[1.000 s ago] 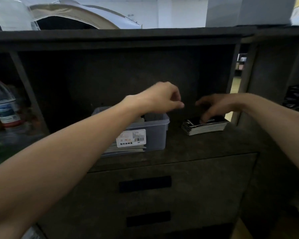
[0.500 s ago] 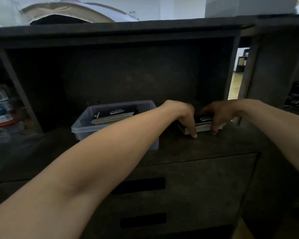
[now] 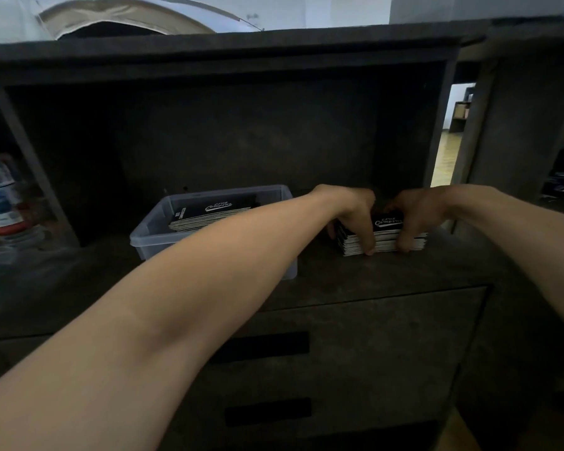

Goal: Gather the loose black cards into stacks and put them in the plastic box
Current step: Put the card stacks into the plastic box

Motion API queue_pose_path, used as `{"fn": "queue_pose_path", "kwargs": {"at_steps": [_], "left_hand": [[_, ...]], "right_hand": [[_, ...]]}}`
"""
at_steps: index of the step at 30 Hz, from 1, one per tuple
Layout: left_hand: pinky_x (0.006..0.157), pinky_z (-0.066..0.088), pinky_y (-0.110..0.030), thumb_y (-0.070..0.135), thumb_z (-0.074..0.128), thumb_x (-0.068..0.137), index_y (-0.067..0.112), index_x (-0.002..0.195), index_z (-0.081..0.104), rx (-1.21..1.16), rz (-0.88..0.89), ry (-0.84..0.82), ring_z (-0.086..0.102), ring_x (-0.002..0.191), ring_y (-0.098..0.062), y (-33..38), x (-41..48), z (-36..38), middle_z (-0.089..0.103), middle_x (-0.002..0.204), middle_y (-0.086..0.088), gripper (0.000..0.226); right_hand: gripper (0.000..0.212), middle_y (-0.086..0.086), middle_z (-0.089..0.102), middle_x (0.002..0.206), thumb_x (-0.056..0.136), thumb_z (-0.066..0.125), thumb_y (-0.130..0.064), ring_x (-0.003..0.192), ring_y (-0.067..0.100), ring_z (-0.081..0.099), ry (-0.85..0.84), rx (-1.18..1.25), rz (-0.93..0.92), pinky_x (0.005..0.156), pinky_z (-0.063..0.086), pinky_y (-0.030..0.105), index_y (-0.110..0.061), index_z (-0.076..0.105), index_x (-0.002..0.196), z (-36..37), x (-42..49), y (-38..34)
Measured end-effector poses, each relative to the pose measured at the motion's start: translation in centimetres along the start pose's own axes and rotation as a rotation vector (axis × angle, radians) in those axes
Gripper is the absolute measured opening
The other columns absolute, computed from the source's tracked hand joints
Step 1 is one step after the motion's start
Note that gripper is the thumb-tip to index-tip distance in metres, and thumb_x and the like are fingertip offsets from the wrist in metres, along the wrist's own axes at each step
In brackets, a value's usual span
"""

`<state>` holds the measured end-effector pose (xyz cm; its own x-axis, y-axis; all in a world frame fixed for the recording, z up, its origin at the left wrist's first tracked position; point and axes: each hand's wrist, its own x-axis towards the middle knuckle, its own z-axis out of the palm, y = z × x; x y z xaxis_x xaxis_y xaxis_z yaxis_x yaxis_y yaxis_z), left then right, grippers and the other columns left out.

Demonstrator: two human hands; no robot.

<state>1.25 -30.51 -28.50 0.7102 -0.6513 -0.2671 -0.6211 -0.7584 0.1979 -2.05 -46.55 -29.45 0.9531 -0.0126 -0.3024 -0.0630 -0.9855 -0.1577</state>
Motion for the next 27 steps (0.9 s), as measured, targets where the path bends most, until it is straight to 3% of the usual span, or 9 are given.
{"fn": "queue_pose_path", "kwargs": {"at_steps": [3, 9, 12, 16, 20, 24, 27], "left_hand": [[0.069, 0.064, -0.043, 0.027, 0.091, 0.065, 0.013, 0.125, 0.053, 0.034, 0.041, 0.025, 0.062, 0.097, -0.023, 0.4, -0.2, -0.3, 0.055, 0.101, -0.001, 0.072], [0.057, 0.063, -0.034, 0.028, 0.092, 0.063, 0.024, 0.088, 0.062, 0.059, 0.069, 0.147, 0.071, 0.079, -0.019, -0.5, -2.6, -5.1, 0.068, 0.092, -0.001, 0.039], [0.056, 0.061, -0.030, 0.034, 0.093, 0.058, 0.022, 0.095, 0.068, 0.069, 0.028, 0.218, 0.075, 0.069, -0.017, -2.6, -5.8, -8.6, 0.073, 0.089, -0.002, 0.046], [0.057, 0.060, -0.027, 0.042, 0.090, 0.055, 0.022, 0.098, 0.073, 0.036, -0.022, 0.195, 0.075, 0.071, -0.012, -7.4, -11.1, -10.8, 0.076, 0.081, 0.007, 0.050], [0.055, 0.058, -0.021, 0.033, 0.091, 0.062, 0.022, 0.100, 0.073, -0.009, -0.145, 0.149, 0.075, 0.074, -0.009, -12.7, -15.0, -10.4, 0.077, 0.083, 0.010, 0.043], [0.055, 0.057, -0.019, 0.032, 0.092, 0.062, 0.026, 0.104, 0.071, -0.003, -0.239, 0.085, 0.075, 0.078, -0.009, -16.1, -16.9, -9.2, 0.077, 0.087, 0.010, 0.047], [0.061, 0.057, -0.023, 0.033, 0.091, 0.062, 0.031, 0.113, 0.063, 0.015, -0.289, 0.062, 0.071, 0.092, -0.015, -17.5, -17.7, -8.2, 0.072, 0.102, 0.006, 0.058]], "right_hand": [[0.057, -0.006, 0.068, 0.103, 0.063, 0.087, -0.021, 0.096, 0.013, 0.064, 0.023, 0.014, -0.006, 0.080, 0.053, 0.028, -0.027, 0.065, 0.114, 0.0, -0.4, 0.1], [0.039, -0.010, 0.071, 0.085, 0.064, 0.087, -0.025, 0.079, 0.007, 0.066, 0.223, 0.101, -0.100, 0.061, 0.049, 0.022, -0.035, 0.069, 0.097, -3.8, -3.4, -0.7], [0.036, -0.017, 0.070, 0.080, 0.060, 0.087, -0.034, 0.071, 0.000, 0.066, 0.308, 0.113, -0.201, 0.058, 0.047, 0.017, -0.038, 0.068, 0.090, -6.7, -5.0, -4.2], [0.043, -0.013, 0.071, 0.089, 0.060, 0.089, -0.032, 0.076, 0.002, 0.070, 0.249, 0.256, -0.291, 0.054, 0.054, 0.015, -0.036, 0.067, 0.098, -8.0, -4.9, -10.0], [0.047, -0.005, 0.070, 0.099, 0.060, 0.090, -0.027, 0.083, 0.015, 0.072, 0.213, 0.349, -0.314, 0.059, 0.057, 0.020, -0.031, 0.067, 0.102, -6.5, -3.3, -16.4], [0.053, 0.002, 0.073, 0.099, 0.056, 0.093, -0.022, 0.080, 0.017, 0.075, 0.113, 0.448, -0.284, 0.061, 0.059, 0.025, -0.021, 0.070, 0.104, -4.2, -2.3, -20.6], [0.063, 0.008, 0.077, 0.097, 0.055, 0.095, -0.020, 0.078, 0.021, 0.076, -0.043, 0.611, -0.225, 0.067, 0.061, 0.033, -0.012, 0.066, 0.111, -3.1, -2.4, -21.7]]}}
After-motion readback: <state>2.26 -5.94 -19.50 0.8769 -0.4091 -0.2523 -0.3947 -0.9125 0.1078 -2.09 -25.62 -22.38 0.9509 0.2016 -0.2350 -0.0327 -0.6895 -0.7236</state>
